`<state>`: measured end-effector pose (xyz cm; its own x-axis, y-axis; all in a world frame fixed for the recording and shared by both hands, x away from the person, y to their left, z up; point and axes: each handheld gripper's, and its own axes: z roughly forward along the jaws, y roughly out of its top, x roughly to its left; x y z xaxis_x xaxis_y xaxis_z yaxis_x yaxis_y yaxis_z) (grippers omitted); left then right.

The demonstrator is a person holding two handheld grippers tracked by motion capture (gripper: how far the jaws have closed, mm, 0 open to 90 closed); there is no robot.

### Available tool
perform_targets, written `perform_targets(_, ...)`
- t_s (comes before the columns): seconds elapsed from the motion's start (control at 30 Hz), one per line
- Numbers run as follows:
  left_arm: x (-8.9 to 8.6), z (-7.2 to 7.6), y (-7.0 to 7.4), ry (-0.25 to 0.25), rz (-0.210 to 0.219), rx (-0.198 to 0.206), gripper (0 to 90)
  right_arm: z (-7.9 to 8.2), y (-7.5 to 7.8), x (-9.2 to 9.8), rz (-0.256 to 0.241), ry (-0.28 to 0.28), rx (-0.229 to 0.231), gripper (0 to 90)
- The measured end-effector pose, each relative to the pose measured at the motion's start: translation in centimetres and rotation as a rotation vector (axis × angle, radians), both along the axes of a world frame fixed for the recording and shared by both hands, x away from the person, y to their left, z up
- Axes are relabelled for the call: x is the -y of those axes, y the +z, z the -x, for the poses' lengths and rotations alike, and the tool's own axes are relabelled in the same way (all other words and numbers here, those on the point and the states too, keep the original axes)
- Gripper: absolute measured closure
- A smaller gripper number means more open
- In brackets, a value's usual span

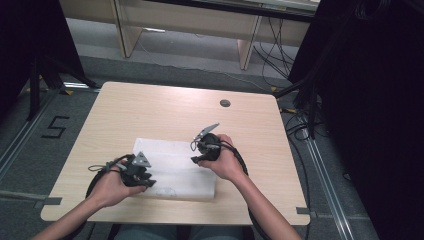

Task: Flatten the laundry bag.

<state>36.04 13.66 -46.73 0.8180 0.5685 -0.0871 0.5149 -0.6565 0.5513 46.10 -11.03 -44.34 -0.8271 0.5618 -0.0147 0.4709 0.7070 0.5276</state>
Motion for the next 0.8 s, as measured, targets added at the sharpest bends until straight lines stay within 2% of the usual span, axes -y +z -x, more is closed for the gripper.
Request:
perform_targets(0.03,1.0,0.6,-0.4,-0.01,0.034,-0.028,69.2,-0.5,-0.2,-0.5,0.004,0.005,-0.022,49.3)
perform_targets(0.07,1.4,0.9,-0.6,-0.021,0.034,-0.03,69.4,-1.2,-0.6,-0.9,0.018,0.017,-0.032,48.6)
perform_targets(0.1,1.7,0.9,-0.7,-0.076,-0.009,-0.027,69.4,-1.5,-0.8,-1.2,0.026,0.019,-0.046,47.8)
perform_targets(0.2,2.6,0.9,-1.3,-0.084,-0.021,-0.032,70.1,-2.4,-2.0,-2.0,0.069,0.035,-0.08,46.4)
perform_targets(0.23,2.8,0.9,-1.5,-0.086,-0.03,-0.032,70.5,-2.8,-2.4,-2.1,0.092,0.059,-0.074,46.0)
perform_targets(0.27,3.0,0.9,-1.7,-0.085,-0.034,-0.035,70.7,-3.0,-2.7,-2.3,0.108,0.06,-0.075,46.2)
perform_targets(0.37,3.3,0.9,-1.9,-0.09,-0.039,-0.028,71.2,-3.5,-3.3,-2.5,0.117,0.055,-0.088,48.6)
perform_targets(0.5,3.5,0.6,-2.0,-0.09,-0.044,-0.023,72.2,-3.7,-3.7,-2.8,0.152,0.083,-0.11,58.7)
perform_targets(0.7,3.9,0.4,-2.2,-0.096,-0.049,-0.011,73.4,-3.4,-3.6,-3.1,0.17,0.114,-0.153,81.3)
perform_targets(0.73,4.0,0.4,-2.2,-0.093,-0.048,-0.012,73.7,-3.4,-3.5,-3.1,0.187,0.129,-0.15,85.6)
perform_targets(0.8,4.3,0.3,-2.2,-0.097,-0.051,-0.005,74.1,-3.3,-3.3,-3.1,0.201,0.134,-0.15,88.9)
